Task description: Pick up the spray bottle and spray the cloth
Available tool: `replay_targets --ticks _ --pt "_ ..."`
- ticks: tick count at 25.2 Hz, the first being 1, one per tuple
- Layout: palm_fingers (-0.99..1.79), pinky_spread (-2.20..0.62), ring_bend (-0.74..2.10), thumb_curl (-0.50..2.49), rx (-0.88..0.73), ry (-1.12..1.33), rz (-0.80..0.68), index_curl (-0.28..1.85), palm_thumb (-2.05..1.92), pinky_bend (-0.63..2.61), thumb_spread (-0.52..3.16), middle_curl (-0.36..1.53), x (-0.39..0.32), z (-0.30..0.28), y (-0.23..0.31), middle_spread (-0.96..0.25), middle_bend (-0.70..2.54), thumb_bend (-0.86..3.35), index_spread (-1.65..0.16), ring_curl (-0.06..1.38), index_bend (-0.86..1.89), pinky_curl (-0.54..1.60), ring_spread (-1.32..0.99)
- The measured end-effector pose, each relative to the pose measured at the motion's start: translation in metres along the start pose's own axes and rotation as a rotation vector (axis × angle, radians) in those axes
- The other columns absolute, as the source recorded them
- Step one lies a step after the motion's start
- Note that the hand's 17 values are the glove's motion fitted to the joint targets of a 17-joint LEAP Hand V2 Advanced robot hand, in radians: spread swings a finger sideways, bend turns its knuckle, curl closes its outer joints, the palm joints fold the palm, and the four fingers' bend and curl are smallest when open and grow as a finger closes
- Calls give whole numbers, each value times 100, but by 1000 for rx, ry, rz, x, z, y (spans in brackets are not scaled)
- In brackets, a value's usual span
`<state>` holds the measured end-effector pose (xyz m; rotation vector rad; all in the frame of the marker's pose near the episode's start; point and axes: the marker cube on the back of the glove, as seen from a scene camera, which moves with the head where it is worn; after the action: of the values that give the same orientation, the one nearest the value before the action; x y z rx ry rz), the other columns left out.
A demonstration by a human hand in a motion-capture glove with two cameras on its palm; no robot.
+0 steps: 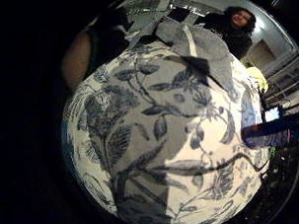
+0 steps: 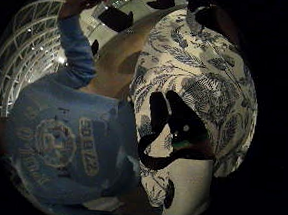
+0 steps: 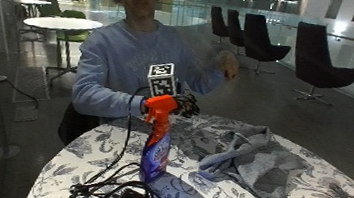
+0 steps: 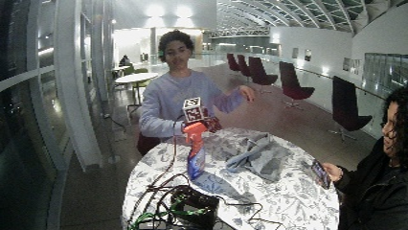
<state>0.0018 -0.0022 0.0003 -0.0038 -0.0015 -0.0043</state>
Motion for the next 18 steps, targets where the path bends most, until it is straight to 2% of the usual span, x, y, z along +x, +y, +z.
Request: replay_targets --ticks 8,18 --pt "60 18 30 16 -9 4 22 20 53 25 80 18 0 3 0 -4 35 30 -31 18 20 16 2" --pt "59 21 27 21 50 -32 102 25 56 21 103 25 6 -5 12 -4 33 25 -37 21 17 21 3"
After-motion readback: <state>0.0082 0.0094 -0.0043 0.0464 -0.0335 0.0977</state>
